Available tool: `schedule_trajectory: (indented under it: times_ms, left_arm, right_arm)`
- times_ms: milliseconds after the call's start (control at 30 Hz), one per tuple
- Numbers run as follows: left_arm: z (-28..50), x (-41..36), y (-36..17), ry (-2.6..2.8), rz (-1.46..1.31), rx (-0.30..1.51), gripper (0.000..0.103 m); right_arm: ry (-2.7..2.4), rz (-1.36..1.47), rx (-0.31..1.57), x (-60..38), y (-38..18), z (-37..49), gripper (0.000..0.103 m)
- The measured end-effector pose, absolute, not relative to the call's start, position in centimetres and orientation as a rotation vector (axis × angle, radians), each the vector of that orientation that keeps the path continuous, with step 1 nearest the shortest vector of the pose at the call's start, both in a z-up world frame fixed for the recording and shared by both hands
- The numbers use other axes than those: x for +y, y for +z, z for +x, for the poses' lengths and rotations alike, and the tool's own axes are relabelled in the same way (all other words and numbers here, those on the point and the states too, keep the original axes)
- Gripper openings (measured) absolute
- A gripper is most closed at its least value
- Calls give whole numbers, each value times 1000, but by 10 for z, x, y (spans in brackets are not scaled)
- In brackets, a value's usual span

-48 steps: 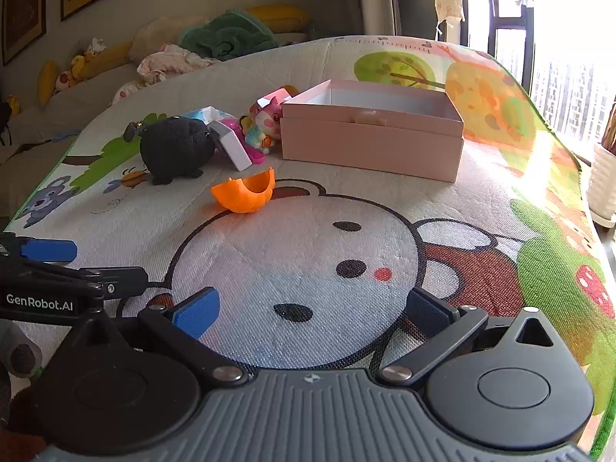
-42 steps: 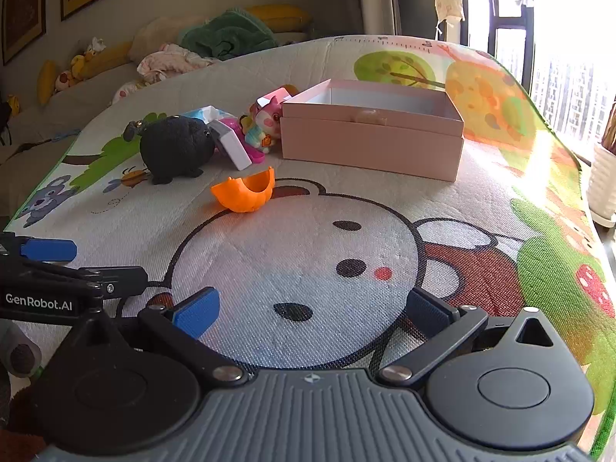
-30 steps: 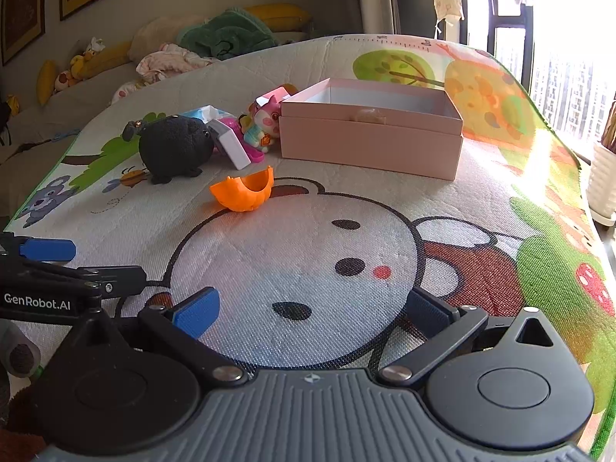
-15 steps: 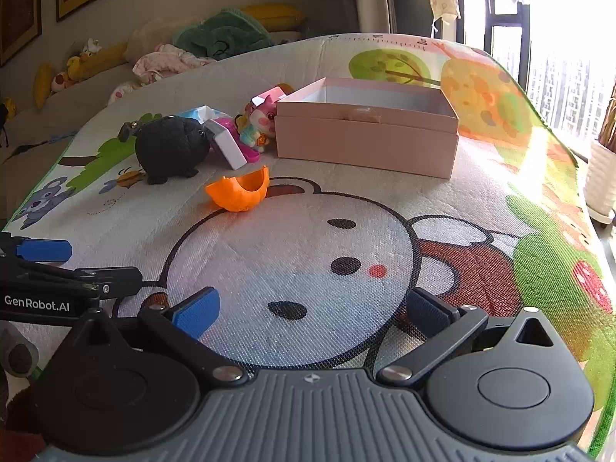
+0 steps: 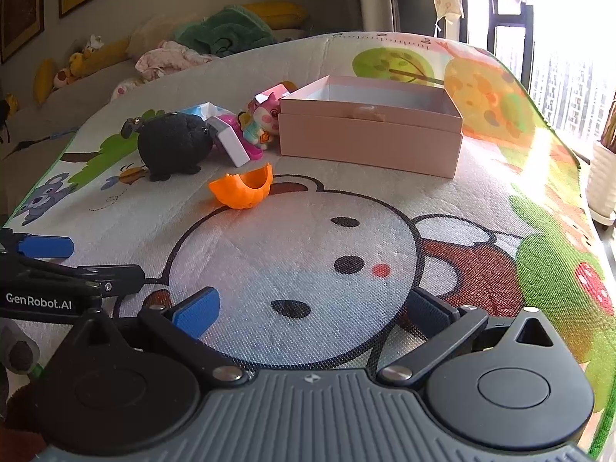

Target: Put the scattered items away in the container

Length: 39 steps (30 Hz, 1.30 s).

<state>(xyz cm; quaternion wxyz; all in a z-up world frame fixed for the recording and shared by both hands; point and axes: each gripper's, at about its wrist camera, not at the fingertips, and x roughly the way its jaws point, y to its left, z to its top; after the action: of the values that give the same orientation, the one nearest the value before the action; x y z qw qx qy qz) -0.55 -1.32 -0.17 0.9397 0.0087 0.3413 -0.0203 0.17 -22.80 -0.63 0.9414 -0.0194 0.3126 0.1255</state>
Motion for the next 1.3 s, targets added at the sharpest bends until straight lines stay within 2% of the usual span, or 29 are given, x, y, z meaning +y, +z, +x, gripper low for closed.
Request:
schedule_trajectory:
  times_ms: [367, 667, 700, 767, 833, 967, 1067, 1300]
  left_arm:
    - [28, 14, 29, -28, 16, 606, 103]
    - [56, 49, 37, -6, -14, 591, 103]
    - [58, 51, 37, -11, -15, 590, 103]
    - [62, 53, 36, -21, -13, 591, 103]
    - [66, 55, 34, -25, -9, 596, 103]
    - [74, 55, 31, -30, 3, 602, 103]
    - [79, 50, 31, -39, 20, 603, 103]
    - [90, 33, 30, -66, 50, 598, 103]
  right_arm:
    - [333, -153, 562, -210, 14, 22, 103]
    - [497, -175, 616, -162, 22, 86, 103]
    - [497, -189, 618, -157, 21, 91, 101]
    - [489, -220, 631, -150, 17, 102, 89]
    - [484, -221, 652, -147, 12, 111, 81]
    - [489, -199, 684, -149, 7, 122, 72]
    - [513, -187, 695, -153, 9, 122, 57]
    - [502, -166, 697, -175, 13, 107, 56]
